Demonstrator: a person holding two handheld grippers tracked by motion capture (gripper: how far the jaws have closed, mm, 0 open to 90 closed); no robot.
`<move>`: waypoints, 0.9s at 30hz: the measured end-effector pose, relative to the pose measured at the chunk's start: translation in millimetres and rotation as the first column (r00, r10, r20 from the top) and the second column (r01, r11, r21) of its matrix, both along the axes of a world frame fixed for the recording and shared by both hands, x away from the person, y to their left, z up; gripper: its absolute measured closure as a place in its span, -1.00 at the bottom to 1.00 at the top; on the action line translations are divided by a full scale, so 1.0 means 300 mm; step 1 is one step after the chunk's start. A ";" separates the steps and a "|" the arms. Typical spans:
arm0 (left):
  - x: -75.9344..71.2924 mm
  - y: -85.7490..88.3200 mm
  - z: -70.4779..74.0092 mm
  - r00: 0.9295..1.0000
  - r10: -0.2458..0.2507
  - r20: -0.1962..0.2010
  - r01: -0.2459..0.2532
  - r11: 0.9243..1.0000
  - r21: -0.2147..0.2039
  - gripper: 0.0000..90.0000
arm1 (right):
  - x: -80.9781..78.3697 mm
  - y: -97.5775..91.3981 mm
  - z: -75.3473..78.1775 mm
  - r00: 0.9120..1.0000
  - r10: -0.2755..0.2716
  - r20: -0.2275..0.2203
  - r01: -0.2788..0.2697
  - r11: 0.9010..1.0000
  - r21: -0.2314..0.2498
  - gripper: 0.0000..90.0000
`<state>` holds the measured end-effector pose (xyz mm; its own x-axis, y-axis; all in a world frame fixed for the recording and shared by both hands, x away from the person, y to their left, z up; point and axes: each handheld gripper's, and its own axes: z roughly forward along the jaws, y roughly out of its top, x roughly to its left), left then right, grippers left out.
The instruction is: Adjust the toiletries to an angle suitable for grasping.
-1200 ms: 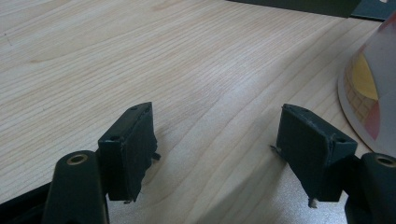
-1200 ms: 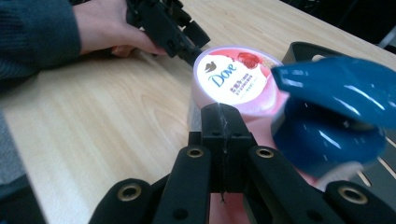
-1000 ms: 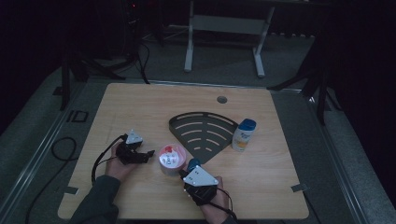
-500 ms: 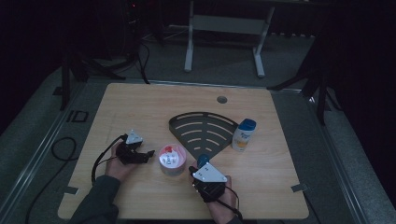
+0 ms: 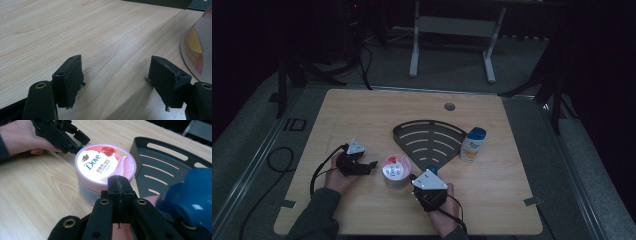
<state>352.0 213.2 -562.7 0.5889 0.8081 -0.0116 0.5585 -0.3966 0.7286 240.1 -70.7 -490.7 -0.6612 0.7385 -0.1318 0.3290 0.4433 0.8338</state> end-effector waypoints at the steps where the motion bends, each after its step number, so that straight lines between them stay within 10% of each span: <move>1: 0.000 0.000 0.000 1.000 0.000 0.000 0.000 1.000 0.000 -0.38 | 0.006 0.005 -0.003 1.000 -0.007 -0.006 0.007 1.000 -0.007 1.00; 11: 0.000 0.000 0.000 1.000 -0.001 0.000 0.001 1.000 0.001 -0.39 | -0.006 -0.004 -0.017 0.995 -0.096 -0.006 0.095 0.993 -0.067 1.00; 27: 0.000 0.000 0.000 1.000 0.000 0.000 0.000 1.000 0.000 -0.39 | -0.013 -0.191 -0.017 0.988 -0.156 -0.014 0.156 0.987 -0.034 1.00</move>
